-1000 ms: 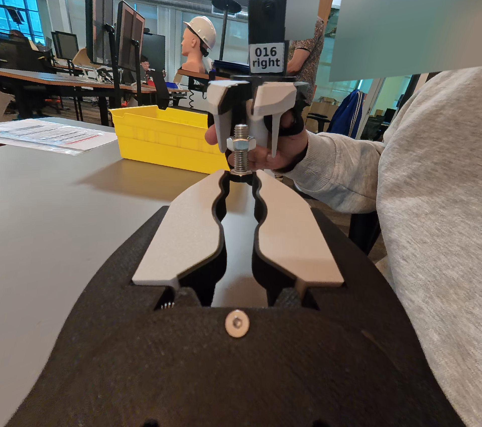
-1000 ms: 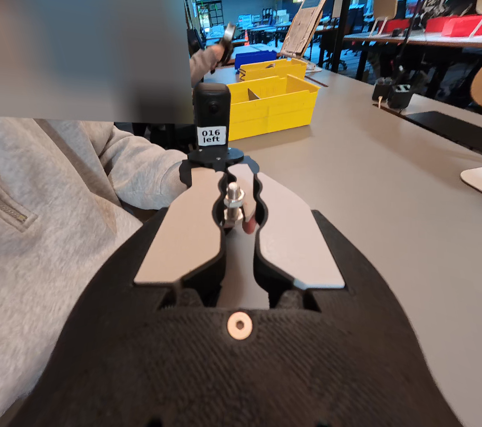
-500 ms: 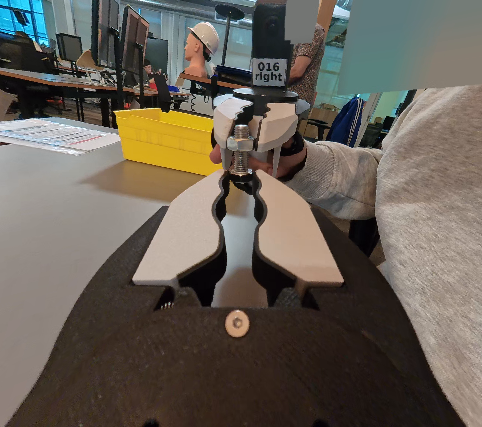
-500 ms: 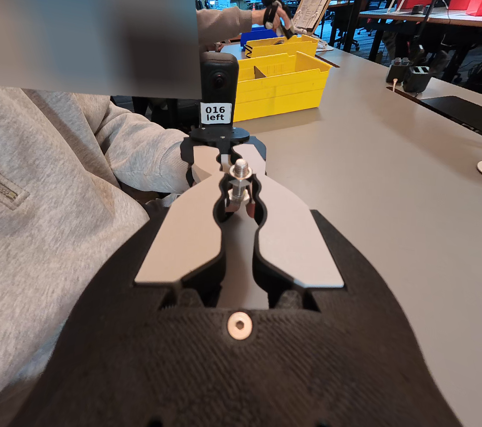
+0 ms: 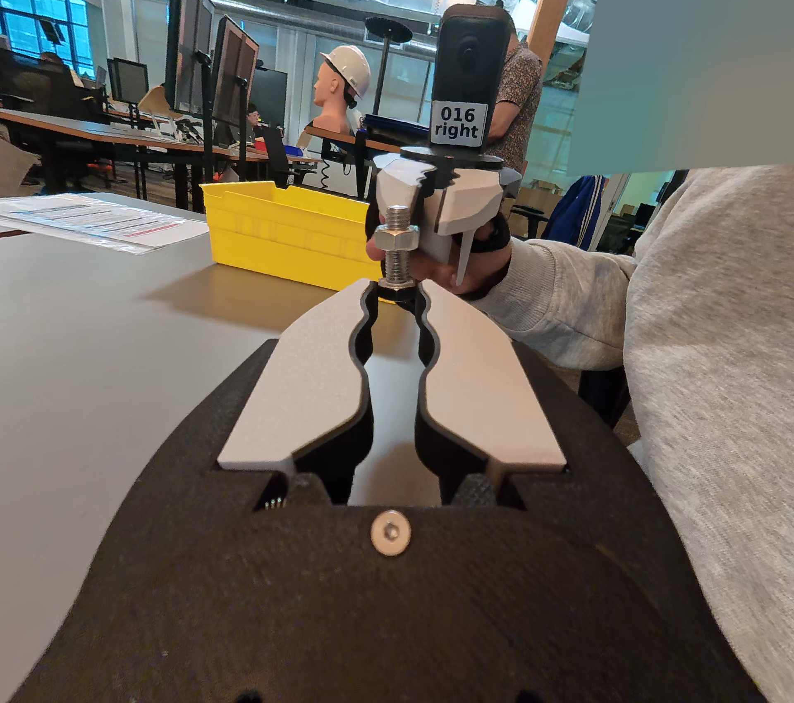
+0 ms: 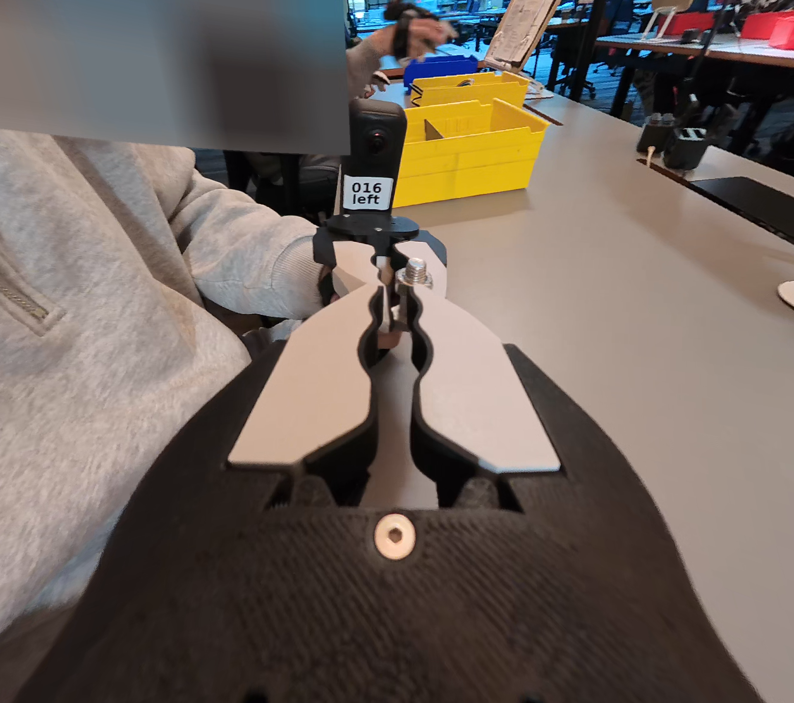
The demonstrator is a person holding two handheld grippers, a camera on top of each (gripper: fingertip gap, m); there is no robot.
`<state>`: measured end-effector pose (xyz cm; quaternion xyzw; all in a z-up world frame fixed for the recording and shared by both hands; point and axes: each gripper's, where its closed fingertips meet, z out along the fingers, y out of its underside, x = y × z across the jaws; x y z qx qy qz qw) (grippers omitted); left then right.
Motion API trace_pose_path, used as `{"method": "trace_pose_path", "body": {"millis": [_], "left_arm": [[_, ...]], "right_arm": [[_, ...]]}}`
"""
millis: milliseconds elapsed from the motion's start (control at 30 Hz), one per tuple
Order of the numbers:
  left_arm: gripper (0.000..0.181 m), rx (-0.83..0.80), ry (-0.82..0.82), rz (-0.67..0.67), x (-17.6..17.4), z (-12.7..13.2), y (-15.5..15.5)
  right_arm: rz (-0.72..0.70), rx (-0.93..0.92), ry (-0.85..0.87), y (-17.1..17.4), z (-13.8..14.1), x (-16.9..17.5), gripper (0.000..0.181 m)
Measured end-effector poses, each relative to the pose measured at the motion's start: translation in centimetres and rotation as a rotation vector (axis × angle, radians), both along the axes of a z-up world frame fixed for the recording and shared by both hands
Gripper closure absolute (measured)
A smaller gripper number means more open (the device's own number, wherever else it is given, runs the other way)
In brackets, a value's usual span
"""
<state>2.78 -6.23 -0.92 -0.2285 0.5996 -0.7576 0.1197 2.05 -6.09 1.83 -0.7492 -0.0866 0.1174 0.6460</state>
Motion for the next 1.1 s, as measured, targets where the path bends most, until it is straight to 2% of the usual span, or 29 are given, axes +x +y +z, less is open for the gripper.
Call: {"method": "trace_pose_path", "body": {"millis": [233, 1100], "left_arm": [[0.164, 0.024, -0.005, -0.023, -0.38, -0.25, -0.64], [0.164, 0.022, -0.003, -0.031, -0.39, -0.19, -0.85]], "right_arm": [[-0.023, 0.01, -0.001, 0.21, 0.03, 0.27, 0.164], [-0.008, -0.012, -0.021, 0.53, -0.51, -0.09, 0.163]]}}
